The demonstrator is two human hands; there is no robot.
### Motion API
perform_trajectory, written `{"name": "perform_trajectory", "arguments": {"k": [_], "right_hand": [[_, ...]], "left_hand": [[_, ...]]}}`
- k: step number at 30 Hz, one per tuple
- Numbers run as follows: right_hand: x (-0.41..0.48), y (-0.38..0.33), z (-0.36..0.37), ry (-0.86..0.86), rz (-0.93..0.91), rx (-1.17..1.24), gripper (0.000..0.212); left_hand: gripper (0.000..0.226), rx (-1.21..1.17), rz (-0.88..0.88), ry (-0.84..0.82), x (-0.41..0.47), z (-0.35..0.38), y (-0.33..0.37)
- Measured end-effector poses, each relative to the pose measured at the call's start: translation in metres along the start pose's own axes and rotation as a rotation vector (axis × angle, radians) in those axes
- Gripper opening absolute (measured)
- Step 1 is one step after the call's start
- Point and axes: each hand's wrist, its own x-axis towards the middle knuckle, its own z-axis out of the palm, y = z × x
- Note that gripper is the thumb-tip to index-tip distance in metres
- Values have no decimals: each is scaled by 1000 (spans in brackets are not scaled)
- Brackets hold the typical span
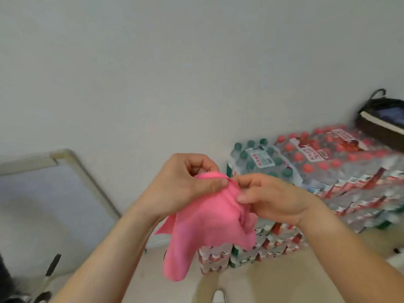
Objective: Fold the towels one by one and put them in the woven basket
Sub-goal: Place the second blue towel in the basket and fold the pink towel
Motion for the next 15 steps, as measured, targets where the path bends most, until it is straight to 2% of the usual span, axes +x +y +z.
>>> {"name": "perform_trajectory", "arguments": {"k": [3,5,7,11,13,15], "right_hand": [[7,-8,-34,117,-68,62,24],[4,-19,-64,147,-70,62,25],[-4,-28,-97,149,-32,34,29],[-25,-38,-158,202,49,-8,34],[-32,-42,-184,247,123,-50,37],[-41,-43,-212,294,236,-164,46]], "left_hand": [[16,26,52,-38,55,6,3],[18,0,51,-156,85,5,1],[21,-65,32,-288,110,1,-4],[41,-191,-16,-522,157,-7,-22],[39,-190,-55,-616,180,-5,-34],[27,-129,-97,-651,202,1,-44]]}}
